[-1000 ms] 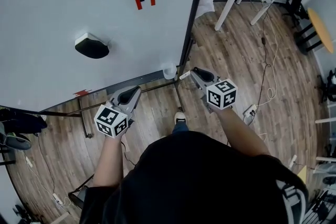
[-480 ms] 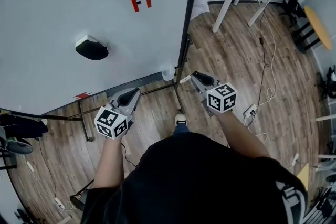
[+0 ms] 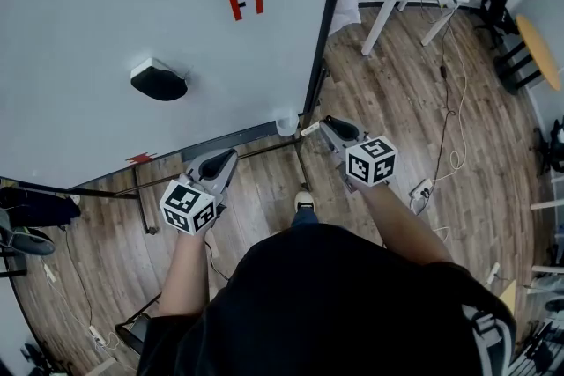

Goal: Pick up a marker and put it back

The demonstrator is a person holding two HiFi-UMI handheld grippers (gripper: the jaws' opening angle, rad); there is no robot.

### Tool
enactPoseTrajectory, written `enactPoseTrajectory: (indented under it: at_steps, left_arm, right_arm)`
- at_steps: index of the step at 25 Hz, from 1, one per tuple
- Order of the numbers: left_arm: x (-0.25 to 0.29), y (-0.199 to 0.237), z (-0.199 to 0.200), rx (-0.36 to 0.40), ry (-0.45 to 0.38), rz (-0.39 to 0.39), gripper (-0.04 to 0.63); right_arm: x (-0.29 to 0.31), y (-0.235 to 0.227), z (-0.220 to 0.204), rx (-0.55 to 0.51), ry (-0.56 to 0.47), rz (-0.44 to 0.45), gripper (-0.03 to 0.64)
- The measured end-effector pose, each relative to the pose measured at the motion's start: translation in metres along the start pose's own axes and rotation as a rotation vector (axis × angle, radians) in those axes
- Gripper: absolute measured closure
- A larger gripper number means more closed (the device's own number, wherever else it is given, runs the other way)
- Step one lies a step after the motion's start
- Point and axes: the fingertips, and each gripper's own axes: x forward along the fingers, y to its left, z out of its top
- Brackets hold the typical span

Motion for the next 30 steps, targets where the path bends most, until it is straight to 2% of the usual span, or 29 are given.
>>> enactPoseTrajectory:
  at_steps: [16, 30]
  left_arm:
    - [0.015, 0.024, -0.01, -0.051, 0.019, 0.036, 0.58]
    - [0.032, 0.037, -0.023, -0.099, 0.05, 0.065, 0.58]
  right_arm:
    - [0.071, -0.018, -0.009, -0.01, 0.052, 0.03, 0.552]
    - [0.123, -0.033, -0.048, -0.018, 0.141, 0.063, 0.552]
